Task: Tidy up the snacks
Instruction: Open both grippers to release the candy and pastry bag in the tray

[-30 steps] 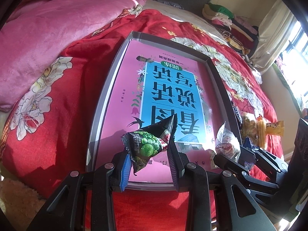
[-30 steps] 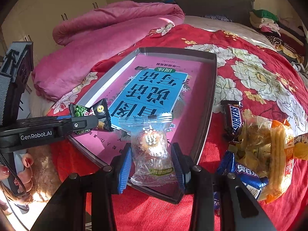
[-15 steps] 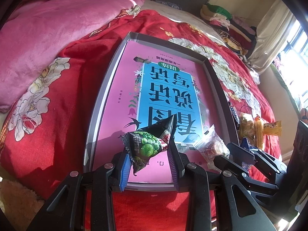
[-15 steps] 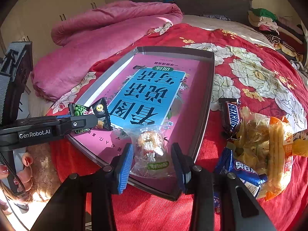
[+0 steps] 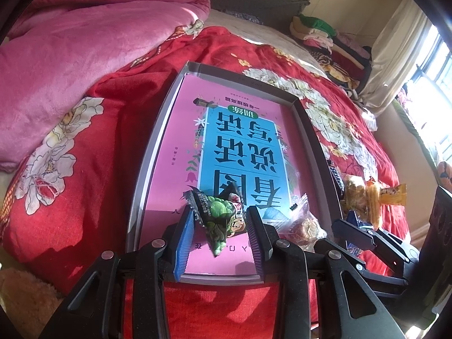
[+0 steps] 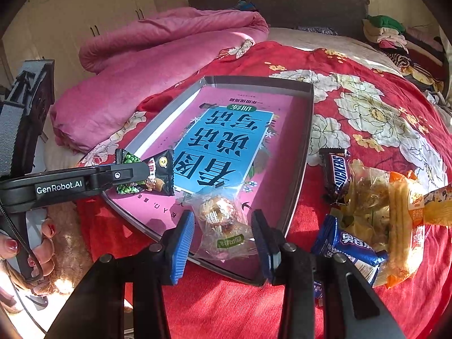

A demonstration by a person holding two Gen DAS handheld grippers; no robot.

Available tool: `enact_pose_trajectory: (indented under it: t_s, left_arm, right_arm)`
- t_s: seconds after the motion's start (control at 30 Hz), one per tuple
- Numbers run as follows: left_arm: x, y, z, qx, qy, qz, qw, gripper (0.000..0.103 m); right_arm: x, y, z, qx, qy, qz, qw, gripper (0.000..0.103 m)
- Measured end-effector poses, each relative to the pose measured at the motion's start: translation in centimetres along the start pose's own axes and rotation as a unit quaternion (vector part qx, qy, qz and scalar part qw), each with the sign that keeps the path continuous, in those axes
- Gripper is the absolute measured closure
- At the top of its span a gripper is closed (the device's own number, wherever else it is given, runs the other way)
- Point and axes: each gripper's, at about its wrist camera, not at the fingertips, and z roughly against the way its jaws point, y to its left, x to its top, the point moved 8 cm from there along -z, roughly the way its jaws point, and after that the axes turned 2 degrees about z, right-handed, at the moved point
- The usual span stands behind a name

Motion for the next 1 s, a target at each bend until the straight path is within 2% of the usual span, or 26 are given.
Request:
enact_pose_trajectory:
  t_s: [0.17,0.4,0.47,0.7,0.8,1.0]
  left_arm:
    - [0.6,-0.3,0.9,-0.006,-0.021,-0.005,0.9998,0.056]
    - [0.8,-0.6,1.2,-0.004,-0.031,-0.010,0.9995,0.053]
    - [0.9,-0.6,1.4,-0.001,-0.037,-0.013,0.9992,0.040]
    - [1.2,-1.0,1.7,-0.001,-0.053,-0.017,0.9984,0.034]
    - [1.2,-1.2,2.1,0.003,-0.063,-0.024,0.9978,0.032]
    - [1.4,-1.6,2.5,-0.008,-0.069,-0.025,0.9973,0.029]
  right_arm:
    - [0.4,-0.3,0.8,0.001,-0.014,-0.004,1.000,0.058]
    - [0.7,-1.0,1.7,-0.005,-0.030,-0.012,0.999,0.057]
    - [0.8,-1.0,2.1,-0.009,-0.036,-0.009,0.999,0.055]
    - [1.3,-1.1,3.2,-0.015,-0.052,0.001,0.999,0.054]
    - [1.7,-1.2,3.9,-0.030,-0.064,0.013,0.997,0.048]
    - [2.1,-1.3,4.8,-0.043,-0.075,0.020,0.996,0.045]
